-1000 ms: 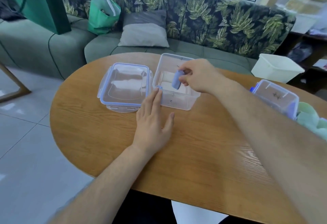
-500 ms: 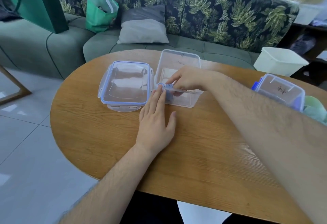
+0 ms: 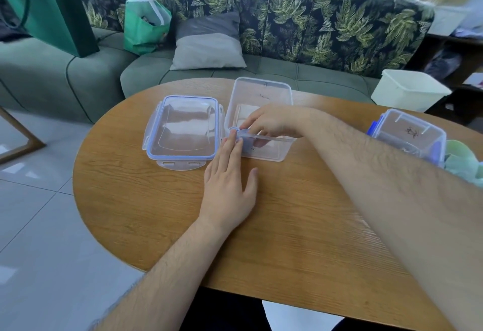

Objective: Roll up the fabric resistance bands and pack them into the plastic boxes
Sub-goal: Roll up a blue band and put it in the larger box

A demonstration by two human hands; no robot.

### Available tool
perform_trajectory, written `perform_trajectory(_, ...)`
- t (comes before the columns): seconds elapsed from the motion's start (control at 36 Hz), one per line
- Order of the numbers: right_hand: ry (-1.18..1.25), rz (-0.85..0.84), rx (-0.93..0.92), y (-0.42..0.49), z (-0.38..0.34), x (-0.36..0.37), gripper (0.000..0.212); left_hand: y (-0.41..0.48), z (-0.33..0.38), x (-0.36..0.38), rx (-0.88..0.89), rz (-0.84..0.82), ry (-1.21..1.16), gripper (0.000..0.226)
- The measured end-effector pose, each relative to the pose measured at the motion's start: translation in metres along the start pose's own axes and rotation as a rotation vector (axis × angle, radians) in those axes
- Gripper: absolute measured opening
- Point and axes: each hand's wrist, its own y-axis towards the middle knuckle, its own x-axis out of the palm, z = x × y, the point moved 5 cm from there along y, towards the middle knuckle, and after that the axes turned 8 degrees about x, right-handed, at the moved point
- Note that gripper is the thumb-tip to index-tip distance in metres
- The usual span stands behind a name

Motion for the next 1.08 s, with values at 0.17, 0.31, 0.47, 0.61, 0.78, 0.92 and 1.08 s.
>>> perform_trajectory(0.17, 0.016, 0.022, 0.048, -0.004, -0.005, 0.002, 0.028, 0.000, 0.001, -0.001, -0.008, -0.016, -0.009, 0.066)
perform_trajectory(0.31, 0.020, 0.014, 0.047, -0.005, -0.008, 0.004, 0.028, 0.000, 0.002, -0.002, -0.011, -0.019, -0.016, 0.065)
perform_trajectory(0.47, -0.033, -0.003, 0.086, 0.006, -0.005, 0.008, 0.031, 0.000, 0.002, -0.002, -0.015, -0.030, -0.019, 0.064)
perform_trajectory(0.61, 0.182, -0.053, 0.132, 0.009, -0.002, 0.013, 0.033, 0.001, 0.000, -0.002, -0.025, -0.028, -0.021, 0.065)
perform_trajectory(0.78, 0.058, -0.032, 0.134, 0.009, -0.004, 0.012, 0.026, 0.001, 0.000, -0.003, -0.032, -0.019, -0.025, 0.064)
perform_trajectory(0.92, 0.008, -0.005, 0.165, 0.003, -0.005, 0.012, 0.024, 0.001, -0.001, -0.003, -0.031, -0.008, -0.035, 0.060)
perform_trajectory(1.08, -0.021, 0.053, 0.167, -0.007, -0.008, 0.012, 0.028, 0.001, -0.002, -0.003, -0.021, 0.018, -0.049, 0.055)
